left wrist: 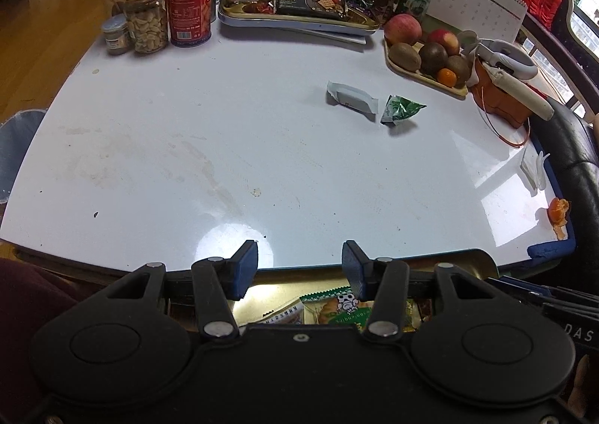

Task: Organize snacks
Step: 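Move the right tool to the green packet while the left tool approaches the white wrapped bar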

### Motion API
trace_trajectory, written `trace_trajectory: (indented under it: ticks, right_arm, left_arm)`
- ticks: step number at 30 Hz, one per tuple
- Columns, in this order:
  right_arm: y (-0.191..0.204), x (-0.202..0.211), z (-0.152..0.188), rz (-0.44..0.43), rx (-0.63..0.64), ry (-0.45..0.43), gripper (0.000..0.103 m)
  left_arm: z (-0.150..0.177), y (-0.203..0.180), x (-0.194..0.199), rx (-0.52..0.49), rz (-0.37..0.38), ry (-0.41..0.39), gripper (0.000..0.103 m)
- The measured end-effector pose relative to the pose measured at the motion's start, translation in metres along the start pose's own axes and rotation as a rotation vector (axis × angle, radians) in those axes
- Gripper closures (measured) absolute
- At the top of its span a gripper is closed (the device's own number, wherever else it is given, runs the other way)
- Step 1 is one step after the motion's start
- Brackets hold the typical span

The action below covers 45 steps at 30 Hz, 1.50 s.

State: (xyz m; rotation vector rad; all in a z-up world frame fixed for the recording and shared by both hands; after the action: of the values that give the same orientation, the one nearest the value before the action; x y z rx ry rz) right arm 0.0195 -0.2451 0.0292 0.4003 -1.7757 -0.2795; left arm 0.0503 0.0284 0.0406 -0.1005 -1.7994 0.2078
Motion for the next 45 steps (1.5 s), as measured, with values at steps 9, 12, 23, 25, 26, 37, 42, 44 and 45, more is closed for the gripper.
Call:
trace_trajectory:
  ticks: [9,12,23,25,26,37,42,44,45]
  right_arm:
    - [0.006,-0.004,-0.039,0.054,0.031,-0.003,0.063]
    - [0.006,-0.005,-0.057,0.066,0.030,-0.009,0.063]
    - [-0.006,-0.020,-0.113,0.125,-0.011,-0.011,0.060]
    - [-0.010,-0.024,-0.121,0.130,-0.023,-0.005,0.059]
    - [-0.012,-0.026,-0.126,0.133,-0.028,-0.003,0.059]
    - [-0.027,-0.047,-0.155,0.151,-0.088,0.012,0.058]
    - [-0.034,-0.053,-0.168,0.141,-0.122,-0.006,0.056]
    - [-0.037,-0.054,-0.173,0.138,-0.135,-0.009,0.054]
    - [-0.038,-0.054,-0.176,0.141,-0.142,-0.015,0.053]
  left_arm:
    - [-0.035,0.019,-0.005,0.004,-0.039,-0.028,0.047]
    - [-0.046,0.025,-0.009,0.014,-0.050,-0.037,0.047]
    - [-0.094,0.035,-0.039,-0.002,-0.090,-0.001,0.047]
    - [-0.105,0.035,-0.044,-0.002,-0.094,0.004,0.047]
    - [-0.110,0.036,-0.046,0.001,-0.096,0.003,0.047]
    - [-0.137,0.042,-0.071,0.006,-0.074,0.016,0.047]
    - [-0.144,0.048,-0.078,0.033,-0.062,0.029,0.047]
    - [-0.147,0.050,-0.078,0.048,-0.068,0.023,0.047]
    - [-0.147,0.052,-0.079,0.056,-0.065,0.022,0.047]
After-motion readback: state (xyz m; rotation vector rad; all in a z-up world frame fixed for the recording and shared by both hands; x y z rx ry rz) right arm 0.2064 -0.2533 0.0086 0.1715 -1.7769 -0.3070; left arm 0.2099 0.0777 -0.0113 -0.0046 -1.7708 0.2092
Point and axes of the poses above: each gripper's, at about its wrist camera, not at the fingertips, and x roughly against the way its jaws point, y to its left, z to its underside, the point moved 1 cm from there along -x, roughly the way its jaws point, and after that the axes turned 14 degrees about y, right-handed, at the moved point
